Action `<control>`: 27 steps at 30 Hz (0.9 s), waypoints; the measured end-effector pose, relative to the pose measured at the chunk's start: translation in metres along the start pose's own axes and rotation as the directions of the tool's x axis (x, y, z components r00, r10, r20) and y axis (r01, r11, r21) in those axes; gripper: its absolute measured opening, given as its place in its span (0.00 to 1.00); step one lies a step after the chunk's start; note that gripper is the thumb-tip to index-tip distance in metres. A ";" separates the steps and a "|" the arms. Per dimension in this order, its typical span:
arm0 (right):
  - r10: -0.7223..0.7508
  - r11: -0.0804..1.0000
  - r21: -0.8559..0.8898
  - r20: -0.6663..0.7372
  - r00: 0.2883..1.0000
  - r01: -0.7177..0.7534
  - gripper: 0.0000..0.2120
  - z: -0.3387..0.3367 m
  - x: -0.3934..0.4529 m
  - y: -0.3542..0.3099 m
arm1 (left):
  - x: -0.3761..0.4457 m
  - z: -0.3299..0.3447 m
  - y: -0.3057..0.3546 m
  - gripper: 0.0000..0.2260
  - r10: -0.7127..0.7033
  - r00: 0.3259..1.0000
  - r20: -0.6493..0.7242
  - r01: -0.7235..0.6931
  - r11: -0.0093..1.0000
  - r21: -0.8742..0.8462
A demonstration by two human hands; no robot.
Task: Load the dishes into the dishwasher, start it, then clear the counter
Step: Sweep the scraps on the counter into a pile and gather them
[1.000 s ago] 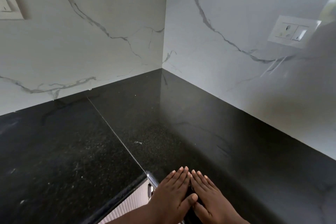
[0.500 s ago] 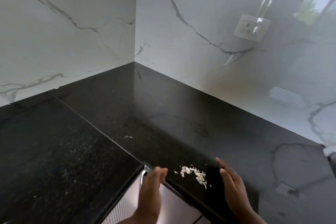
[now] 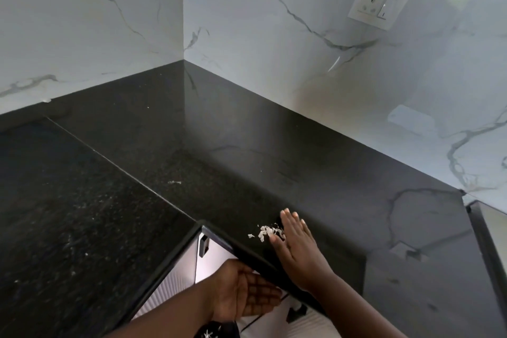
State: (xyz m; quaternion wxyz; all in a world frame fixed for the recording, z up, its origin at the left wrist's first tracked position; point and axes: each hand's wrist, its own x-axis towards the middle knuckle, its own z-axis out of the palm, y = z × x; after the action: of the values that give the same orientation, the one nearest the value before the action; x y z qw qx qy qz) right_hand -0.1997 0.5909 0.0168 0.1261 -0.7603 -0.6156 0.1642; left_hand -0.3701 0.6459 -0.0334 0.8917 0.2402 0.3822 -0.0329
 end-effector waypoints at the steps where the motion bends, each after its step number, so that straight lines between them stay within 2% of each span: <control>1: 0.001 1.000 0.001 0.004 1.000 -0.001 0.45 0.003 0.003 -0.007 | 0.000 0.000 0.001 0.23 0.012 1.000 0.019 -0.012 1.000 0.016; 5: -0.022 0.999 0.027 0.023 1.000 0.021 0.29 0.013 0.010 -0.034 | 0.004 -0.004 0.004 0.27 0.028 0.997 0.079 -0.029 1.000 0.005; 9: -0.092 0.996 0.013 -0.007 0.996 0.092 0.25 0.026 0.013 -0.044 | 0.006 -0.006 0.006 0.34 0.098 0.987 0.128 -0.090 0.994 -0.063; 11: -0.125 0.992 0.025 -0.015 0.992 0.126 0.24 0.030 0.012 -0.043 | 0.009 -0.008 0.006 0.34 0.129 0.983 0.130 -0.115 0.987 -0.108; 14: -0.204 0.978 0.034 -0.053 0.977 0.206 0.26 0.039 0.005 -0.045 | 0.015 -0.010 0.005 0.30 0.122 0.988 0.093 -0.098 0.968 -0.231; 16: -0.234 0.972 0.006 -0.100 0.967 0.236 0.28 0.042 -0.003 -0.047 | 0.015 -0.009 0.004 0.27 0.124 0.986 0.114 -0.087 0.954 -0.287; 19: -0.283 0.959 -0.023 -0.109 0.953 0.282 0.28 0.046 -0.016 -0.047 | 0.008 -0.007 0.005 0.19 0.145 0.980 0.134 -0.097 0.945 -0.314; 24: -0.368 0.922 0.067 -0.143 0.919 0.380 0.24 0.043 -0.020 -0.046 | 0.016 -0.011 0.003 0.19 0.120 0.990 0.072 -0.087 0.931 -0.355; 27: -0.422 0.877 0.162 -0.189 0.887 0.452 0.20 0.048 -0.022 -0.047 | 0.021 -0.020 -0.004 0.13 0.145 0.987 0.072 -0.106 0.915 -0.389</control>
State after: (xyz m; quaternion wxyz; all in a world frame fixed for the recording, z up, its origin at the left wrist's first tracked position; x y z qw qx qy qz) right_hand -0.2653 0.5786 -0.0066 0.2818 -0.5945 -0.7407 0.1361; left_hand -0.3695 0.6536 -0.0612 0.9396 0.0831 0.3203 0.0878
